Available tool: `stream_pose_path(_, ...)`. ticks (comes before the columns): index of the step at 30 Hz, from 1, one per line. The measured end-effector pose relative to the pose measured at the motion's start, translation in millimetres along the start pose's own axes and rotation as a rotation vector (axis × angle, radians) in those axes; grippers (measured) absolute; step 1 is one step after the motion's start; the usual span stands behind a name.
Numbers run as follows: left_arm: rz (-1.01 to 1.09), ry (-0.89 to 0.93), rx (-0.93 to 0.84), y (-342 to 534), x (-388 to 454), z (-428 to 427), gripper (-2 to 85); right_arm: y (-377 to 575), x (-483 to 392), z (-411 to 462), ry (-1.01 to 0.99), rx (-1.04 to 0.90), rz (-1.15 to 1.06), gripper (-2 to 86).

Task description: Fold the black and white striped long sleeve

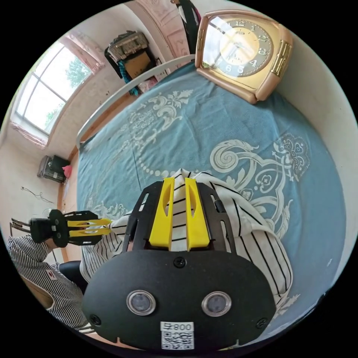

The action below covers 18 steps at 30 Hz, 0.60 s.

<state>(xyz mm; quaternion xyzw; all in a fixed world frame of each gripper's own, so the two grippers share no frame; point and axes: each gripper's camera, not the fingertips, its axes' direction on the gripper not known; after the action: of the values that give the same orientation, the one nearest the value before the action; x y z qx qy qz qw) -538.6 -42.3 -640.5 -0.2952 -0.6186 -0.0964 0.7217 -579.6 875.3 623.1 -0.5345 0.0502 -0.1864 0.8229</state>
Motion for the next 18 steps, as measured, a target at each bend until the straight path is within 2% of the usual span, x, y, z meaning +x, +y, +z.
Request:
stream_pose_path(7,-0.039,0.014,0.007,20.4,8.4,1.9,2.2,-26.3,-11.0,5.5,0.054,-0.043,0.0,1.4)
stream_pose_path(9,-0.052,0.023,0.014,23.9,8.2,-0.4,2.2,-29.6,-9.9,-0.6,0.017,-0.031,0.009,1.0)
stream_pose_path(14,-0.051,-0.072,0.073,31.0,10.9,-16.1,2.5,-31.5,3.5,-43.0,-0.132,0.165,0.087,0.4)
stream_pose_path(18,-0.058,-0.081,0.023,36.3,14.7,-5.0,2.9,-39.2,3.1,-33.1,-0.11,0.107,0.097,0.3)
